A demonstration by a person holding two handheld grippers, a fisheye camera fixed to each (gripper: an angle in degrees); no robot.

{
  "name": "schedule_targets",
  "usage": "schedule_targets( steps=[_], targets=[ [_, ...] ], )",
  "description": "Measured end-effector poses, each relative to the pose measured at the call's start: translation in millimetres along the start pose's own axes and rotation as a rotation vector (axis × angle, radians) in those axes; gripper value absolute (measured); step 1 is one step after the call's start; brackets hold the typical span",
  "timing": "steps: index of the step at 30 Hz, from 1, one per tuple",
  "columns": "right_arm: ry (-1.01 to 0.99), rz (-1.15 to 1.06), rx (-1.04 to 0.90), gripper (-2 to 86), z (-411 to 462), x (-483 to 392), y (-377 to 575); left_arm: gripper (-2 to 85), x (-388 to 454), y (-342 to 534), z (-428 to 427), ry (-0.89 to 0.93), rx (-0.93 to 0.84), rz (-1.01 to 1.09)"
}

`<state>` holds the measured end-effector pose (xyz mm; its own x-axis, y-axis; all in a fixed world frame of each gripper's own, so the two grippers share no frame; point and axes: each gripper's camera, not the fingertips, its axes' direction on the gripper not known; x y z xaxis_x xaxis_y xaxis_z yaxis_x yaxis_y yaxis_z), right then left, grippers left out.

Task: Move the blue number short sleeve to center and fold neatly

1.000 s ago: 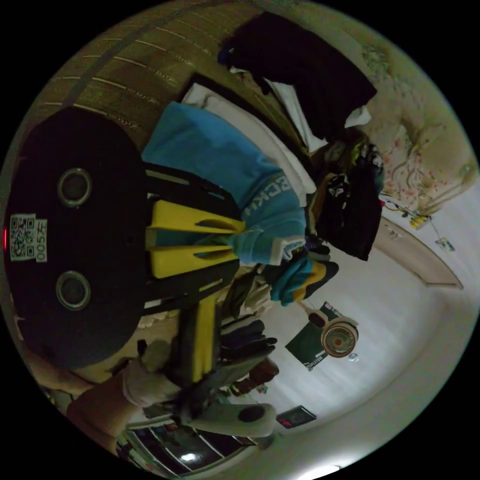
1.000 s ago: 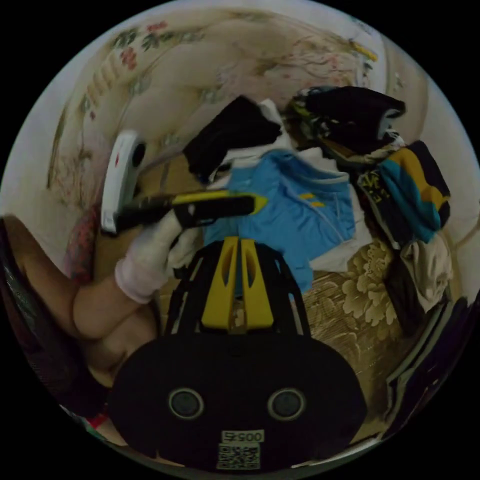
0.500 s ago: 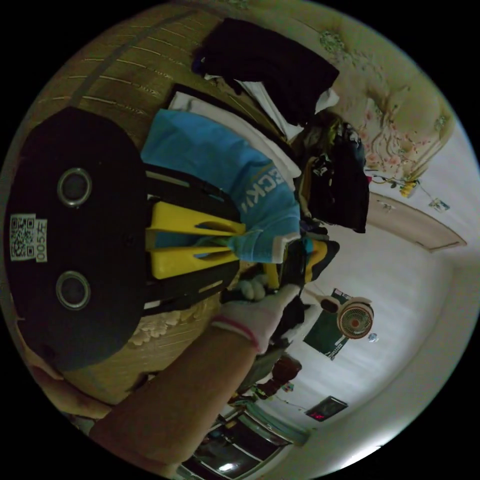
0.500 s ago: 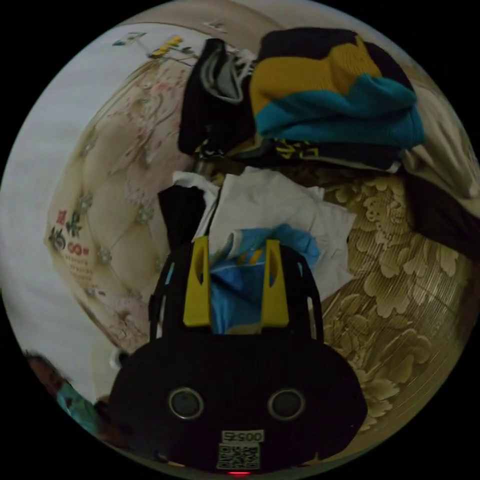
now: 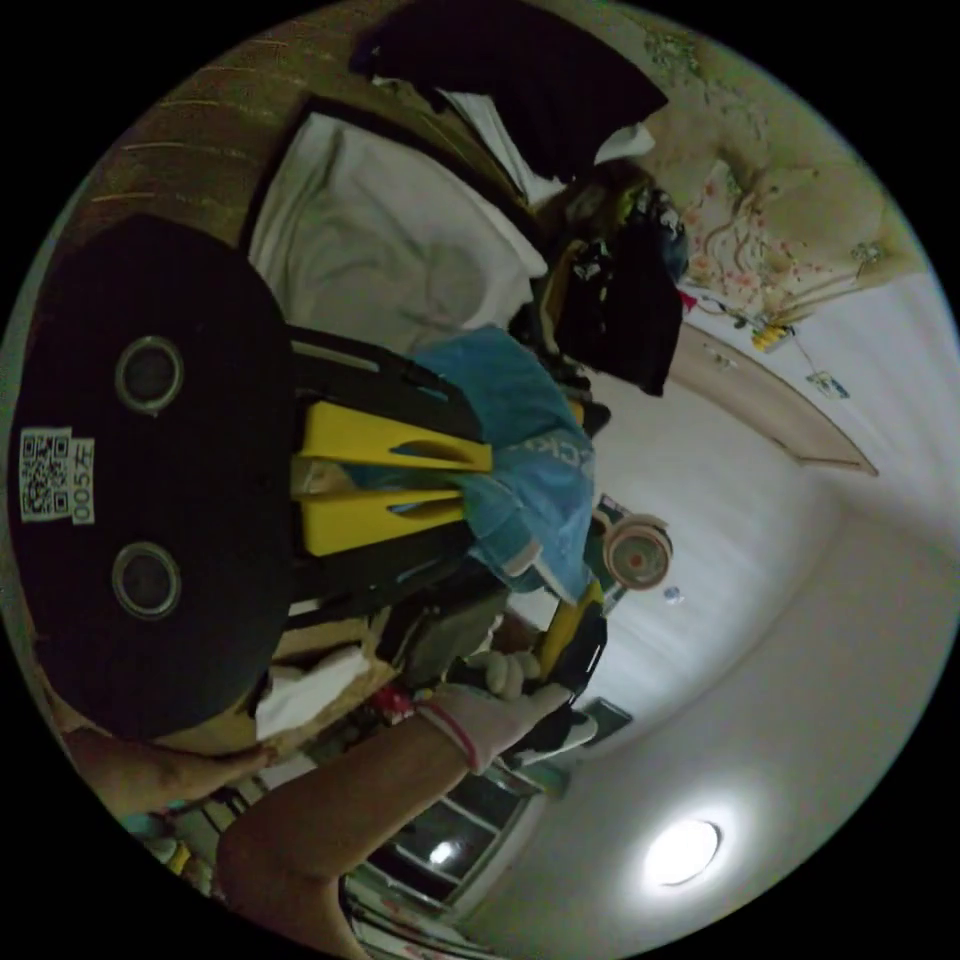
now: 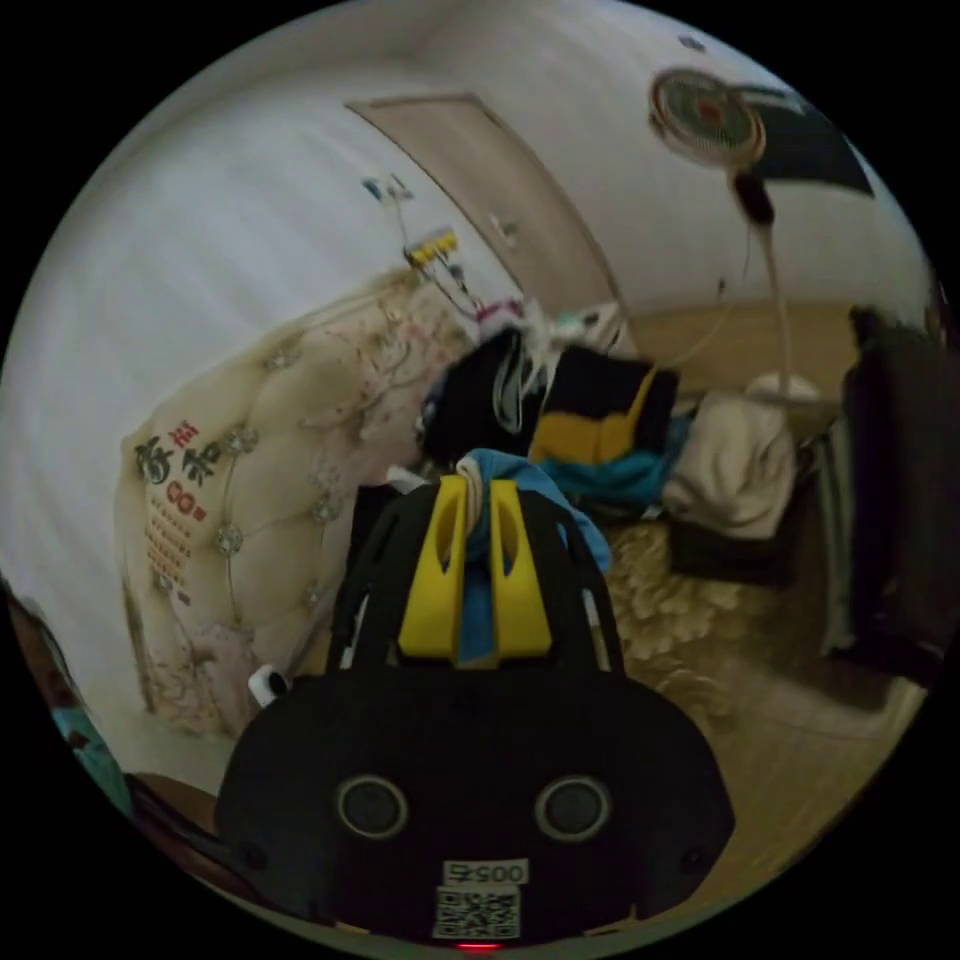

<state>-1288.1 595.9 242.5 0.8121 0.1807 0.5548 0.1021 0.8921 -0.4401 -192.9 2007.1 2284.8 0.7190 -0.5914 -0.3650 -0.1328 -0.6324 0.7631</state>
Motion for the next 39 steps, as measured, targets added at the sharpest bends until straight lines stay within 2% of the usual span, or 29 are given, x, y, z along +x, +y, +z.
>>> schedule_targets(
  steps=[2,4,10,13,17,21,28,33,39],
  targets=[
    [0.058,-0.06,0.036,3.6,-48,-24,12,4.1,24,3,-23,0.149,0.032,0.009],
    [0.162,-0.127,0.102,3.5,-111,-56,31,4.2,45,4,-33,0.263,-0.026,0.04],
    [0.3,-0.182,0.185,1.8,-252,-117,82,4.2,130,18,-81,0.434,-0.062,0.154],
    [0.335,-0.184,0.223,1.1,-317,-139,113,4.3,171,25,-99,0.51,-0.126,0.203],
    [0.342,-0.153,0.255,1.6,-391,-159,146,4.0,216,39,-105,0.778,-0.317,0.216],
    [0.358,-0.138,0.307,2.5,-475,-183,183,1.8,246,53,-121,0.983,-0.341,0.131],
    [0.407,-0.137,0.314,2.5,-594,-217,246,-0.5,334,56,-170,0.804,-0.309,0.284],
    [0.424,-0.159,0.364,0.7,-669,-236,290,-0.6,383,48,-207,0.734,-0.182,0.332],
    [0.492,-0.299,0.465,0.0,-747,-273,348,-0.5,466,46,-269,0.616,-0.017,0.549]
  ],
)
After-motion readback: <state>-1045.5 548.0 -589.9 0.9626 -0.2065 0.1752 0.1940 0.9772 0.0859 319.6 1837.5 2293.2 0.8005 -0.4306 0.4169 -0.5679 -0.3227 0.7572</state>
